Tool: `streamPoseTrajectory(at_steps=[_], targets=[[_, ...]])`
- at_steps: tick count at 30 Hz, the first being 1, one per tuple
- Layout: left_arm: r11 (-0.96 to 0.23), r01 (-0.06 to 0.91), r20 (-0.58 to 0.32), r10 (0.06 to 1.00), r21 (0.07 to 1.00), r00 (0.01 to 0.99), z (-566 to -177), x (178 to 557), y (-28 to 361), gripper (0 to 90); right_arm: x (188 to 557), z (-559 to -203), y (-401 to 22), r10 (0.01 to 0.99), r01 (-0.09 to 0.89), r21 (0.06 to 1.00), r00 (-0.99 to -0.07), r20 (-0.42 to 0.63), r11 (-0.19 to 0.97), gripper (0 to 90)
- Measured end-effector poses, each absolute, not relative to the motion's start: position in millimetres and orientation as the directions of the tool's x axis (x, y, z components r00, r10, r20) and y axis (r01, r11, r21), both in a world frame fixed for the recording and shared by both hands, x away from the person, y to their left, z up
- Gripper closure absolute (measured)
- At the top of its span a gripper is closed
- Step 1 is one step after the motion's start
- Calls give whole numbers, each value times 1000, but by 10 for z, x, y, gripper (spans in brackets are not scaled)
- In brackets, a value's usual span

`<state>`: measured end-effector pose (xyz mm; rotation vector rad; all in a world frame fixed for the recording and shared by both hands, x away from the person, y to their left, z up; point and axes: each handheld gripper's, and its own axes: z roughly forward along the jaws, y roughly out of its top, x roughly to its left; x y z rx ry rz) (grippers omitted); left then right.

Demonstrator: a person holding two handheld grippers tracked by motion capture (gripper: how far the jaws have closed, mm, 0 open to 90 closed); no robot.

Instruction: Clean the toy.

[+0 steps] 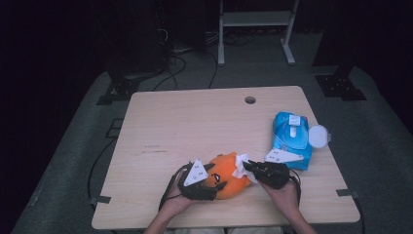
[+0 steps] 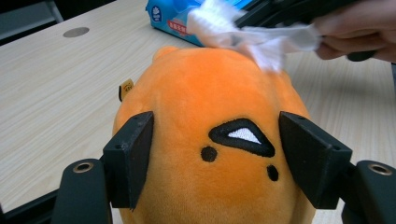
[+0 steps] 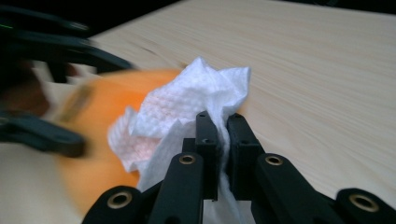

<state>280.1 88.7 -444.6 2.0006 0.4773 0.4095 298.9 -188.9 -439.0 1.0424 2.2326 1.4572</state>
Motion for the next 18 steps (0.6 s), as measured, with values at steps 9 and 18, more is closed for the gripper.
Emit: streamPoseTrajectory(at_steps=[9,18], targets=[[-429,140,93,478,892,873,-4420,2776,845,255,2948,-4338,-1812,659,384,895,-737,150,226,840],[-389,228,7,517,892,856,-4419,2844,906,244,2872,-4315,-1753,621,366,902,-768,156,227,839]])
